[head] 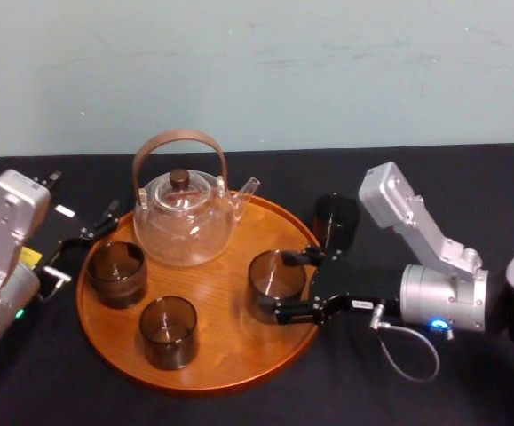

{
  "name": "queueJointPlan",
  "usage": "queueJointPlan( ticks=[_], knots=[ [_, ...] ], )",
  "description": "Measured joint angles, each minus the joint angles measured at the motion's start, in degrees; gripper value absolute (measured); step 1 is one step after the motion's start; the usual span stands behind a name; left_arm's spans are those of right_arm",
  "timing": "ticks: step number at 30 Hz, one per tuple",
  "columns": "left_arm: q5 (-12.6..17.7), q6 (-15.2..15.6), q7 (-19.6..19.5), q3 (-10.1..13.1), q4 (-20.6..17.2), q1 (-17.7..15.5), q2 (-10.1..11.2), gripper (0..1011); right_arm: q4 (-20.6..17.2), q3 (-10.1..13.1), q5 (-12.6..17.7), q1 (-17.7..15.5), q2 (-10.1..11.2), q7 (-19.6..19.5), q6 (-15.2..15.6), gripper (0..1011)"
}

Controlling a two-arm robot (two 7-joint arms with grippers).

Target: Pick up the glass from the table and place it on the tray.

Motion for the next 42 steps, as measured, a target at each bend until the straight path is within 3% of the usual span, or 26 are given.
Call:
queueJointPlan(
  ticks=[16,42],
  knots=[
    [0.0,0.0,0.0,0.0,0.0,0.0,0.0,1002,4.9,-3.02,-0.65,1.9,-2.72,0.55,-0.85,904],
    [0.0,0.0,0.0,0.0,0.0,0.0,0.0,1001,8.42,-4.36,-0.75,2.53,-4.59,1.04,-1.35,904]
  ],
)
